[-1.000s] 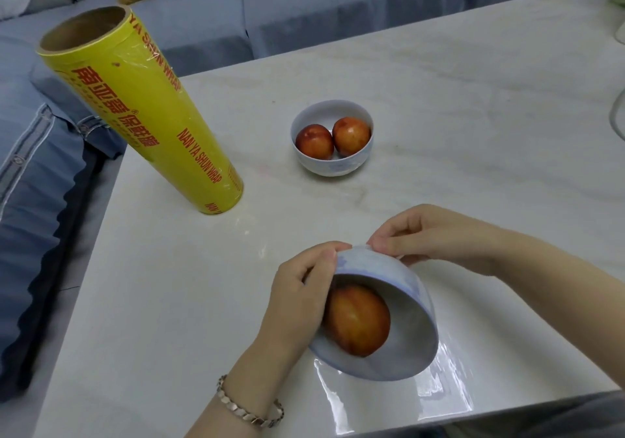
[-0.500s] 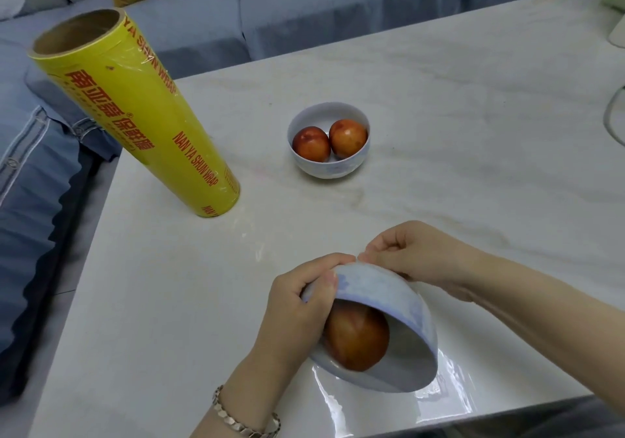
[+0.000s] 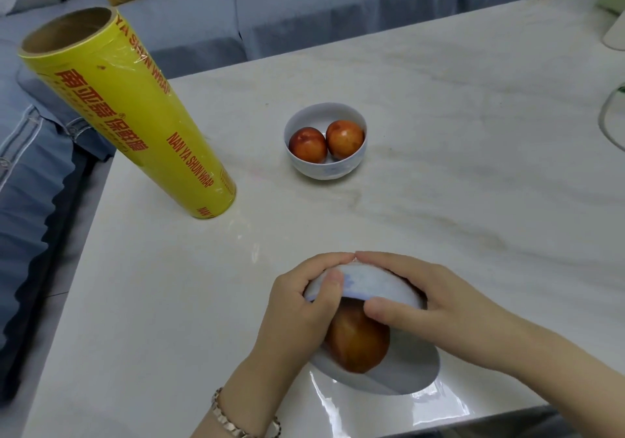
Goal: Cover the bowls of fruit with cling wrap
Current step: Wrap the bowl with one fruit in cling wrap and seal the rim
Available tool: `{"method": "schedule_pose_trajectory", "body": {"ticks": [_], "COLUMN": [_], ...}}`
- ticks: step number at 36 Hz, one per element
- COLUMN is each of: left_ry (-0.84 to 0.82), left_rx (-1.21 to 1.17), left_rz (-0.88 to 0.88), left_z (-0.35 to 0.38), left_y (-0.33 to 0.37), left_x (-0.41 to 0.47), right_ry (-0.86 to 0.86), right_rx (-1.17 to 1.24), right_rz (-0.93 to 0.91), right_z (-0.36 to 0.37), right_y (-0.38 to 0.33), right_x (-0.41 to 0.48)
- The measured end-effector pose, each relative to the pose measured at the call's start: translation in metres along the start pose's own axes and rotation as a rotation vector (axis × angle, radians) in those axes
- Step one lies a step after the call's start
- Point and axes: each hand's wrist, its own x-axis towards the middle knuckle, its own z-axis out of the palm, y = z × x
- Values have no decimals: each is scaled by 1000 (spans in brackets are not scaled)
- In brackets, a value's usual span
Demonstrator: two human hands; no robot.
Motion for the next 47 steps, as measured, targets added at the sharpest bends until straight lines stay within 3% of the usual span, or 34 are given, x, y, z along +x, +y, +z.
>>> {"method": "schedule_pose_trajectory", "body": {"ticks": [14, 20, 24, 28, 33, 40, 47], "left_ry": [11, -23, -74, -150, -139, 27, 104], "left_rx": [82, 78, 77, 25, -170, -73, -71], "left_rz": [-196, -370, -598, -679, -681, -673, -622], "left_z": [4, -3, -2, -2, -9, -18, -20], "left_y": [7, 9, 8, 10, 22, 6, -4], "left_x": [21, 39, 52, 66, 74, 59, 50], "right_ry": [-8, 15, 92, 154, 392, 745, 893], "right_rx": [-82, 259, 311, 391, 522, 624, 637], "right_rz": [127, 148, 166, 216, 275, 291, 339], "right_z": [-17, -18, -11, -10, -24, -72, -98], "right_y": [7, 20, 27, 32, 41, 49, 60], "right_x": [23, 0, 1, 2, 2, 28, 68]}}
